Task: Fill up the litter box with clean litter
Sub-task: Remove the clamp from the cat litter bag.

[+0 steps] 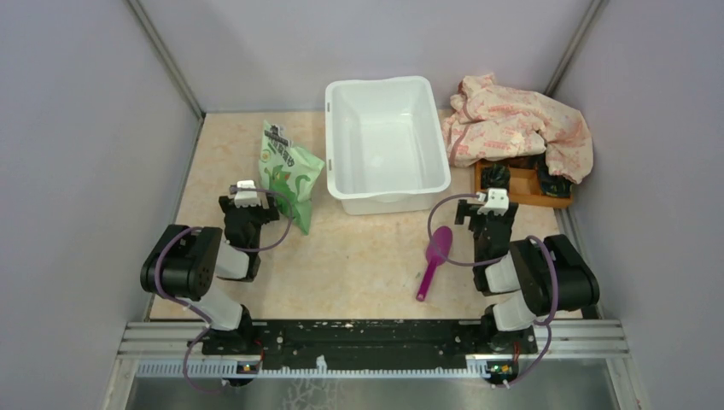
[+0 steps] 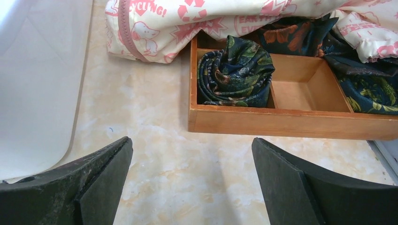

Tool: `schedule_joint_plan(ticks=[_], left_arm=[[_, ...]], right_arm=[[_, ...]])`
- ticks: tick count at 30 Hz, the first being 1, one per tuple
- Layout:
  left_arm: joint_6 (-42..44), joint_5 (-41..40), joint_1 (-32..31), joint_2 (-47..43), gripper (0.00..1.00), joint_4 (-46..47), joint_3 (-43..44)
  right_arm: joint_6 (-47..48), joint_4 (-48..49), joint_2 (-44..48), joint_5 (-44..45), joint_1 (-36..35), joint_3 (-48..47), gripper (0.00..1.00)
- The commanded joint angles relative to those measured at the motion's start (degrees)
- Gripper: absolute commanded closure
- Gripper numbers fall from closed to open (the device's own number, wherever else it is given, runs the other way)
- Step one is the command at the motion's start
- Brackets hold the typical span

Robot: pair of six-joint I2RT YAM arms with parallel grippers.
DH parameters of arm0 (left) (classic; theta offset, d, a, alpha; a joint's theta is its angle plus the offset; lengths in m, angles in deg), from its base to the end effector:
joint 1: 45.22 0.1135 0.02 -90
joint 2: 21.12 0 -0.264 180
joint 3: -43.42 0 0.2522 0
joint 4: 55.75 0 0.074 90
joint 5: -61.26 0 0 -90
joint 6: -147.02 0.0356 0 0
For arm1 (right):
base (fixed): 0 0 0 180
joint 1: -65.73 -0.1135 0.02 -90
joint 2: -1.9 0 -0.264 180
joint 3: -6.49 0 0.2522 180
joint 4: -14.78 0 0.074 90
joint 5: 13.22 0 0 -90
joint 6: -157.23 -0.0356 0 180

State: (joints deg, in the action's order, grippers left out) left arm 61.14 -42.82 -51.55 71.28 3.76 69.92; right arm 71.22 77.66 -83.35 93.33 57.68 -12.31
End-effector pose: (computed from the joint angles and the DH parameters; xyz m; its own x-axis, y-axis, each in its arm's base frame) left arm 0.2414 -0.0181 0.1350 -0.1199 0.0834 -0.9893 -0.1251 0.9873 0.0984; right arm 0.2062 0.0189 0.1387 -0.0718 -0.0775 -0.9944 0.1426 0.9859 -0.0871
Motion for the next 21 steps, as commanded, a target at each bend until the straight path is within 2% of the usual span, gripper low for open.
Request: schedule_joint_plan(ticks=[1,5,9,12,14,16,18,19,21], left_arm=[[-0.65,0.44,0.00,-0.82,0.01,1.35,0.89],[-0.58,0.36,-0.04,-0.95,0.01,1.79,0.55],[1.38,-4.54,-2.58,-4.84,0.01,0.71,0.28],[5.44,-7.68,-6.74,-13.15,0.01,-8.11,2.08],[4.19,-4.88,-7.25,-20.96,0.01,-17.95,4.42],[1.23,-3.18,-7.45,-27.19,0.01,-25.26,7.25],[-1.37,-1.40,-7.68,-31.49,0.01,-32.05,10.75],[-2.45,-0.78,-7.85,-32.90,0.01,-35.83,12.91],[-5.76,-0.91,-7.99,-34.67,0.01,-44.63,18.24]], right_arm=[[-0.30,2.33,0.97,-0.74,0.48,-1.47,0.02],[-0.30,3.07,0.88,-0.56,0.49,-1.15,0.02],[0.32,6.45,1.03,-1.76,0.49,0.70,0.02],[3.79,17.96,0.05,-10.74,0.50,6.86,0.02],[2.59,21.82,-0.44,-7.17,0.32,8.71,0.02],[2.99,20.69,4.04,-3.10,-1.74,10.10,0.02],[6.07,16.17,11.84,5.33,-6.41,10.45,0.02],[7.90,11.96,18.82,8.29,-8.88,10.02,0.02],[5.43,-1.37,31.87,9.08,-10.47,7.78,0.02]])
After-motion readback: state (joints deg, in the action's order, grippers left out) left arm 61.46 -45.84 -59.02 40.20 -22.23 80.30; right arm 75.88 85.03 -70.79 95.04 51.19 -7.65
